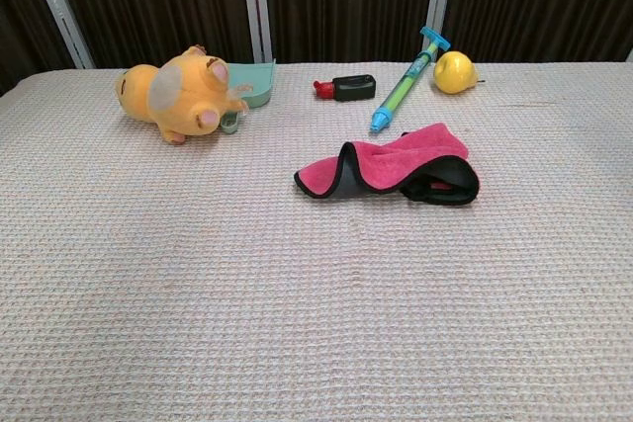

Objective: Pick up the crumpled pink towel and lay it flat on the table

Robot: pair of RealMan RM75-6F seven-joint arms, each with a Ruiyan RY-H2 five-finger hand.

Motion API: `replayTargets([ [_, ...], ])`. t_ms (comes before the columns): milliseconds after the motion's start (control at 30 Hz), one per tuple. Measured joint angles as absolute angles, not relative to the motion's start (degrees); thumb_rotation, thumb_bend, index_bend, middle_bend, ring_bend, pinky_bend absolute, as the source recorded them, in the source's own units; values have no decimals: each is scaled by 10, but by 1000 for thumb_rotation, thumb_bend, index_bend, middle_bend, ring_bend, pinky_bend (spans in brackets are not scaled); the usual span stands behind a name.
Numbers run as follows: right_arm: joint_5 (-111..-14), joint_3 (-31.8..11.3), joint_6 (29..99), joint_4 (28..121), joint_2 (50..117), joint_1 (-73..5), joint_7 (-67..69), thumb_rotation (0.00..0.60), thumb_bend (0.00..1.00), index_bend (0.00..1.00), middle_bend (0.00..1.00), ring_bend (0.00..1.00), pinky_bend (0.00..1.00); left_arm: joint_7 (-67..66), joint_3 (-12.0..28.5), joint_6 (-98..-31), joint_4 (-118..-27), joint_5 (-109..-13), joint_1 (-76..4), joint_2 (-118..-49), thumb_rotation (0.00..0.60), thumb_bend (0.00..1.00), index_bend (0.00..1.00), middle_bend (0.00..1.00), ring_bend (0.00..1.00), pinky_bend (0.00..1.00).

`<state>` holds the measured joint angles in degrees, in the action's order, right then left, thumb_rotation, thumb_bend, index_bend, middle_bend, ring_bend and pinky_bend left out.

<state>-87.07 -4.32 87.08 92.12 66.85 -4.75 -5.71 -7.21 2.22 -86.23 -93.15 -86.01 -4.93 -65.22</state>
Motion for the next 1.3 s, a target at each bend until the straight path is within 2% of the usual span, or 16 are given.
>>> replayTargets([
  [833, -883, -41, 866, 918, 682, -54, -74, 600, 298, 0, 0, 0, 103, -80, 22, -860, -915, -855, -49, -663, 600, 0, 0, 0, 0, 69],
  [900, -886, -42, 864, 915, 683, -58, -71, 600, 298, 47, 0, 0, 103, -81, 23, -860, -913, -854, -49, -665, 600, 0, 0, 0, 0, 69],
  [1067, -913, -48, 864, 906, 697, -76, -49, 600, 298, 250, 39, 1, 103, -84, 23, -857, -908, -850, -49, -668, 600, 0, 0, 0, 0, 69],
  [1300, -943, -71, 845, 901, 742, -128, -61, 600, 298, 330, 75, 22, 103, -101, 26, -857, -905, -846, -50, -677, 600, 0, 0, 0, 0, 69],
])
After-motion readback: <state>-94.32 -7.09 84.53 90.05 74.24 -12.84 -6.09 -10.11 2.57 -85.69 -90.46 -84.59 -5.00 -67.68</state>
